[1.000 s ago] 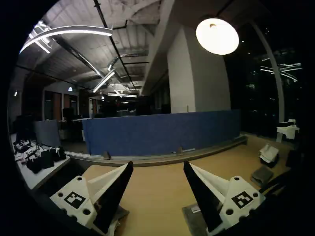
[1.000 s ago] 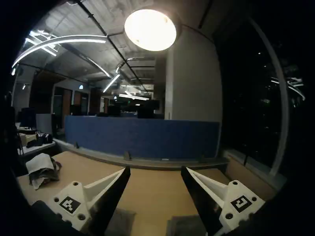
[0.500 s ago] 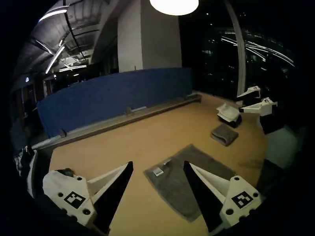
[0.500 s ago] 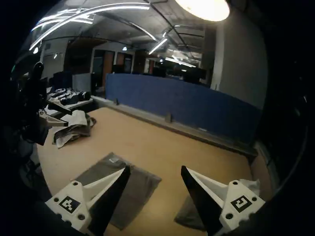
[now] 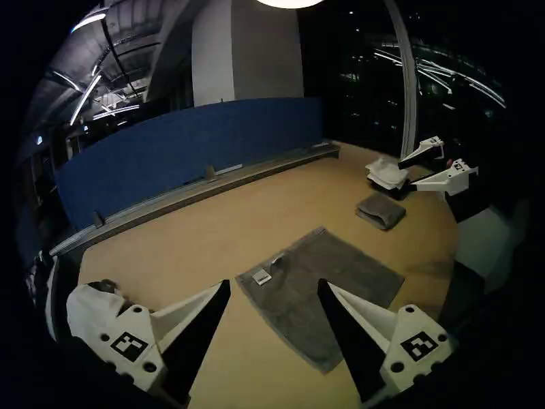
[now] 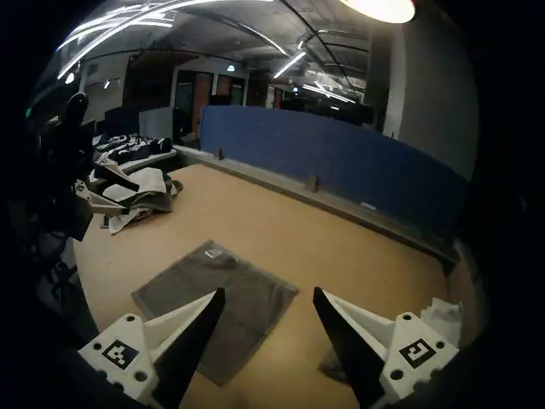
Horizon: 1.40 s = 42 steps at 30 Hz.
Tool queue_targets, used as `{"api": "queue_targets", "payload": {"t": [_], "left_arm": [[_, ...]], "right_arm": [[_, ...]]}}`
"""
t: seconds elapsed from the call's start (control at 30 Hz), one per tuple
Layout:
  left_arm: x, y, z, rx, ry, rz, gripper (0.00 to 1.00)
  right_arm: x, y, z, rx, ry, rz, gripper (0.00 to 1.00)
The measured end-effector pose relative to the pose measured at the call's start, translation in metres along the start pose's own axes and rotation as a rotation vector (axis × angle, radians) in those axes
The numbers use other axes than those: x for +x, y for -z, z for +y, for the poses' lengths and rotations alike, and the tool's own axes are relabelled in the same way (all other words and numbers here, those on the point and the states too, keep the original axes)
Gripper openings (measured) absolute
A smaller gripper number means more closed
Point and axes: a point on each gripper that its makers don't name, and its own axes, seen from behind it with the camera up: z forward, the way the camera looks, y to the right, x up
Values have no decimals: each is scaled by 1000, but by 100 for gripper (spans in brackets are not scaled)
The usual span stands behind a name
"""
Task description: Fold towel
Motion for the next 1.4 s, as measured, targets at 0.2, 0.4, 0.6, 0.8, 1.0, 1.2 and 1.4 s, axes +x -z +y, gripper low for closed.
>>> {"api": "queue_targets", "payload": {"t": [0.2,0.4,0.6,0.8,1.0,1.2,1.4], "left_arm": [[-36,-12,15,-13,-29,-37,95],[-73,-25,25,-29,-5,-89,95],[-110,-35,36,-55,4,-146,95],[-134,-40,44,-73,-29,-184,95],[-150,-42,53,-93,-27,-210,95],[-169,-40,62,-119,-26,-254,95],[-178,-39,71,-133,-19,-279,95]], "right_arm": [[-30,-10,-13,3,-21,-32,100],[-60,-22,-26,5,-33,-60,100],[-85,-31,-38,10,-36,-90,100],[-105,-39,-44,12,-40,-113,100],[-125,-47,-49,14,-48,-139,100],[-142,-50,-53,19,-53,-168,100],[-157,-51,-61,33,-54,-196,100]]}}
